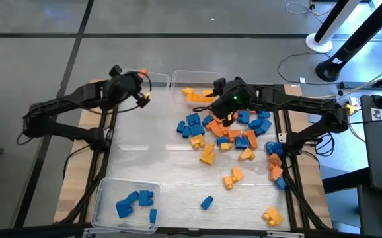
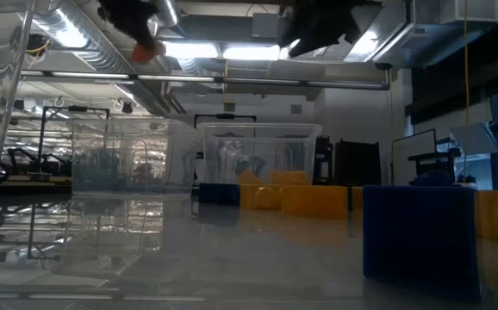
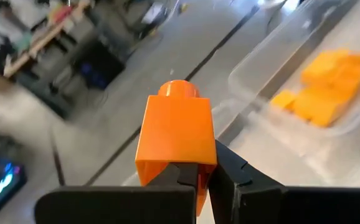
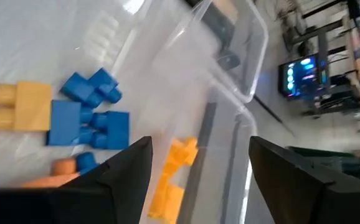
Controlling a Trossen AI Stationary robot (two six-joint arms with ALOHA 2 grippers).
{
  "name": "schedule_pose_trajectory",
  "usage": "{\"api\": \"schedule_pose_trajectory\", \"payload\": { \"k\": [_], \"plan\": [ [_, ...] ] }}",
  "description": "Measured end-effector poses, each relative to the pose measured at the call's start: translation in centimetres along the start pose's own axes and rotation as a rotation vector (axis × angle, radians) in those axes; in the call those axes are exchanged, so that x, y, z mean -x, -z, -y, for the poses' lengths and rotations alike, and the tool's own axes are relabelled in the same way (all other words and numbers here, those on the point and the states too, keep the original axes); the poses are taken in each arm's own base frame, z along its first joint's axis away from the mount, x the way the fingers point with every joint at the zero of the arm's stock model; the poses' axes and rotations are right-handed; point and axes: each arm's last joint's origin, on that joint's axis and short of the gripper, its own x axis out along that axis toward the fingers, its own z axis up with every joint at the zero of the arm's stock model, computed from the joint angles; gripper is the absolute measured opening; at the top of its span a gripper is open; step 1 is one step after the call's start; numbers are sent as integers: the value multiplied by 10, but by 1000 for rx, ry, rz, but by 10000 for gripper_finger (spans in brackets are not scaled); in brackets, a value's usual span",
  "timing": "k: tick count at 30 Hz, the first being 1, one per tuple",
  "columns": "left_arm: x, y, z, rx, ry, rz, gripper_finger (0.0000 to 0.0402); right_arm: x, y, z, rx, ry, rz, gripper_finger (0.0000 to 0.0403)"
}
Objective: Sort blocks
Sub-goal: Put the orange game piece into the top left transparent bin
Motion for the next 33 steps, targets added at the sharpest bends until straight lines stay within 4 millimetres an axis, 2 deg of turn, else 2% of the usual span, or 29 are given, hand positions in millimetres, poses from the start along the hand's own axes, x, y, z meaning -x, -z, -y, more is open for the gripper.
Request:
{"api": "schedule_pose_trajectory", "payload": {
  "k": [6, 13, 20, 25, 33],
  "plan": [
    [-31, 1, 1, 10, -12, -108, 7, 0, 2, -2, -29, -21, -19, 264],
    [-64, 4, 12, -63, -19, -217, 4, 0, 2, -2, -28, -24, -21, 264],
    [-89, 8, 23, -97, 55, -297, 7, 0, 3, -3, -26, -33, -29, 264],
    [-97, 12, 26, -97, 85, -339, 6, 0, 4, -5, -22, -51, -45, 264],
    [-95, 18, 26, -111, 88, -400, 31, 0, 5, -6, -19, -63, -56, 264]
  ]
}}
